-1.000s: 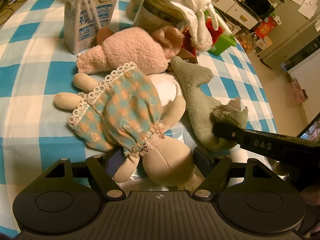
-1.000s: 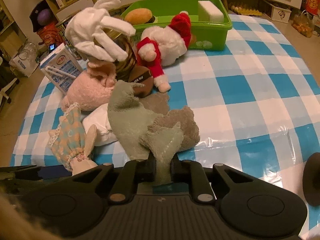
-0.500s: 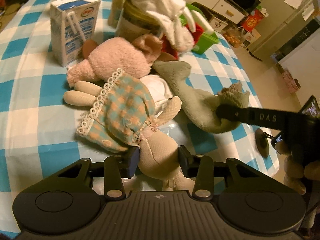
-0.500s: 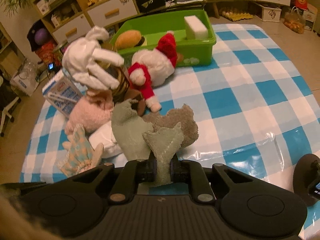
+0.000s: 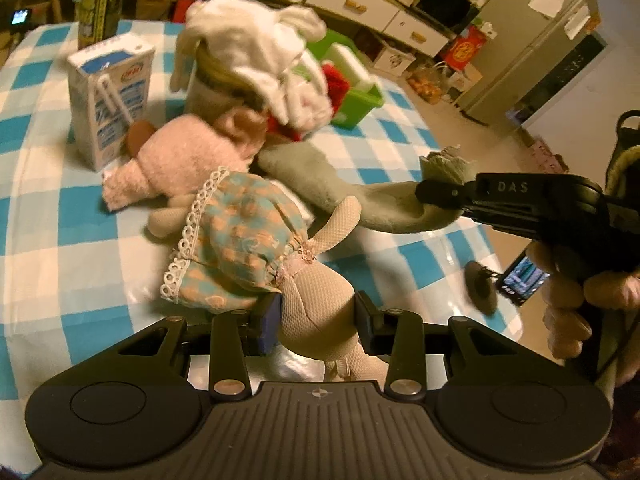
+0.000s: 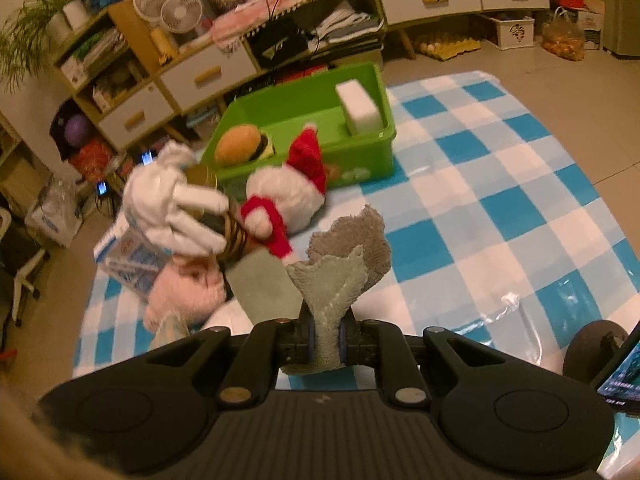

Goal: Organize soft objects
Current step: 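Lift and carry the bunny doll and grey-green plush over the green bin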

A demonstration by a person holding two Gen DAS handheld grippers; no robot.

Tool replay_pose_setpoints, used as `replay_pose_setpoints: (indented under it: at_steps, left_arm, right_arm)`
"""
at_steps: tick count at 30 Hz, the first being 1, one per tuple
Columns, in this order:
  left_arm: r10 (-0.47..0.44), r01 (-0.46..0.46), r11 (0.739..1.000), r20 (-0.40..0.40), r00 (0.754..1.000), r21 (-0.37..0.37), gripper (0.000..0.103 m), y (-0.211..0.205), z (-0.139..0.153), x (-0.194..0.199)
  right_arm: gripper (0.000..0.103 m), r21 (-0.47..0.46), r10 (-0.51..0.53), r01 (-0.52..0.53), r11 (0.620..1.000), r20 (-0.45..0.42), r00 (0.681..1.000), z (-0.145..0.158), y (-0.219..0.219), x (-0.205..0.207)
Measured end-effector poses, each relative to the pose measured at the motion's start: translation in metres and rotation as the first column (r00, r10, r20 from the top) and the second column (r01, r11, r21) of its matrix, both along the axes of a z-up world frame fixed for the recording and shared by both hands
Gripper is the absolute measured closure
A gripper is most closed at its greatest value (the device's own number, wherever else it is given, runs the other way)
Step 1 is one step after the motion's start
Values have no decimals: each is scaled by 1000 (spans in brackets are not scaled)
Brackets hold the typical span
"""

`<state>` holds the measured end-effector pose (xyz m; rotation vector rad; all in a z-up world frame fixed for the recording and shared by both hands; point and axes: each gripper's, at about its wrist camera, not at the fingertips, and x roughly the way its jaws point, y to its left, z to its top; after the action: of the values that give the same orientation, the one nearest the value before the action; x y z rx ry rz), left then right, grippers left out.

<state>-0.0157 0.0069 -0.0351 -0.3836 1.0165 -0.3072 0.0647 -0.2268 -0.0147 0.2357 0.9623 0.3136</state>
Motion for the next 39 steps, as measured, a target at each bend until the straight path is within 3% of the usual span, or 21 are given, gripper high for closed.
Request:
replay_pose_setpoints:
  at_steps: [18, 26, 30, 39]
  left_arm:
    - [13, 5, 996, 192, 981, -90, 68, -7, 71, 13]
    - [64, -21, 979, 212, 975, -202, 70, -8, 93, 43]
    - [101, -44, 965, 213, 972, -257, 70, 0, 106, 63]
    - [174, -110, 967, 280, 944, -230, 70, 15, 142, 110]
  right_arm:
    - [103, 184, -142, 113, 976, 153, 978, 70, -26, 24]
    - [103, 277, -197, 131, 952, 225, 954, 100, -25, 39]
    - [103, 337, -208, 126, 933, 220, 953, 109, -19, 51]
    - [103, 374, -228, 128, 919, 237, 944, 125, -10, 87]
